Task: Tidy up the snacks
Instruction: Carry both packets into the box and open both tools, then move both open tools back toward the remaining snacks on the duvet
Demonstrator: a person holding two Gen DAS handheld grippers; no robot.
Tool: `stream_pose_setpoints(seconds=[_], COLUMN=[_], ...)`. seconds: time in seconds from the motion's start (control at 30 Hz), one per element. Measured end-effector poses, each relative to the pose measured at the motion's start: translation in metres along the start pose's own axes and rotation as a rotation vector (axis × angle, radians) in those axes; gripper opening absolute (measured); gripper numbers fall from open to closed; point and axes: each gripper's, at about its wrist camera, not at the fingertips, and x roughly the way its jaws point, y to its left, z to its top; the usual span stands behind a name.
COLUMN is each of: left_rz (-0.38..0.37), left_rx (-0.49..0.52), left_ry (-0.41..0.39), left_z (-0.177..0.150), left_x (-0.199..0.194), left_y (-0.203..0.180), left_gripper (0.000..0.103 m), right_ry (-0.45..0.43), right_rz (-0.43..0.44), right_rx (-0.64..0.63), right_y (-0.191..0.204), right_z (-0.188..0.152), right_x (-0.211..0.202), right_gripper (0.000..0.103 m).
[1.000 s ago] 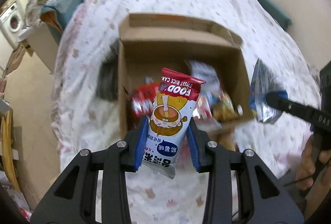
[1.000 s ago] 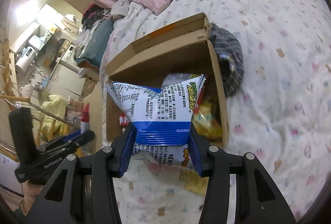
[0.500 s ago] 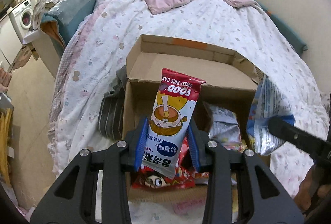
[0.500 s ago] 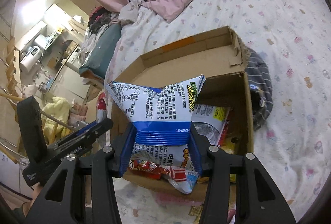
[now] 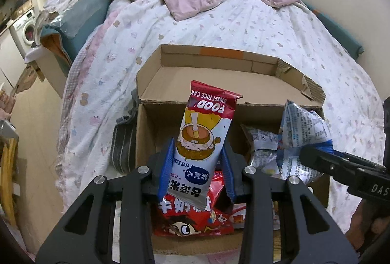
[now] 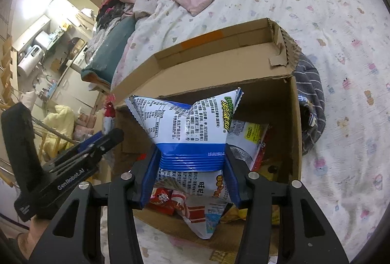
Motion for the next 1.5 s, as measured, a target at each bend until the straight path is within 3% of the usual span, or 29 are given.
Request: stream_pose_setpoints(seconds=[0.17, 0.47, 0.57, 0.63, 0.7, 0.83, 1.0, 1.4, 1.5], left_rz=[-0.025, -0.025, -0.018, -0.023, -0.028, -0.023, -0.028, -0.026, 0.024], left_rx=[-0.047, -0.015, -0.007, -0.010, -0.008, 0.011, 0.017, 0.040, 0.032], left_ry=[0.014, 0.003, 0.013, 0.029, 0.039, 0.013, -0.007, -0.029, -0.054], left_z=[0.000, -0.003, -0.004, -0.004, -0.006, -0.007, -0.006, -0.011, -0.013], left_x=[0.000, -0.004, -0.002, 0.000, 0.001, -0.005, -0.010, -0.015, -0.021], left_y=[0.005, 0.000, -0.001, -0.001, -0.001, -0.002, -0.004, -0.009, -0.006], left_gripper=[0.033, 0.033, 0.034, 0.035, 0.036, 0.058, 0.076, 0.077, 0.077], right_ry=[0.000, -0.020, -0.012, -0.016, -0.023, -0.028, -0.047, -0.060, -0.067], right_rz=[0.010, 0.030, 0.023, 0.023, 0.026, 0.024, 0.028, 0.030, 0.026], right_rx=[0.011, 0.026, 0.028, 0.045, 0.050, 0.042, 0.045, 0.040, 0.025], right_y=[0.001, -0.004, -0.004, -0.006, -0.006, -0.005, -0.006, -0.004, -0.001], right_z=[0.001, 0.001, 0.001, 0.001, 0.001, 0.001, 0.003, 0.002, 0.000], right_x=[0.002, -0.001, 0.003, 0.004, 0.003, 0.001, -0.005, -0.014, -0.019], right_gripper=[0.053, 0.055, 0.063, 0.074, 0.075, 0.078, 0.081, 0.081, 0.081])
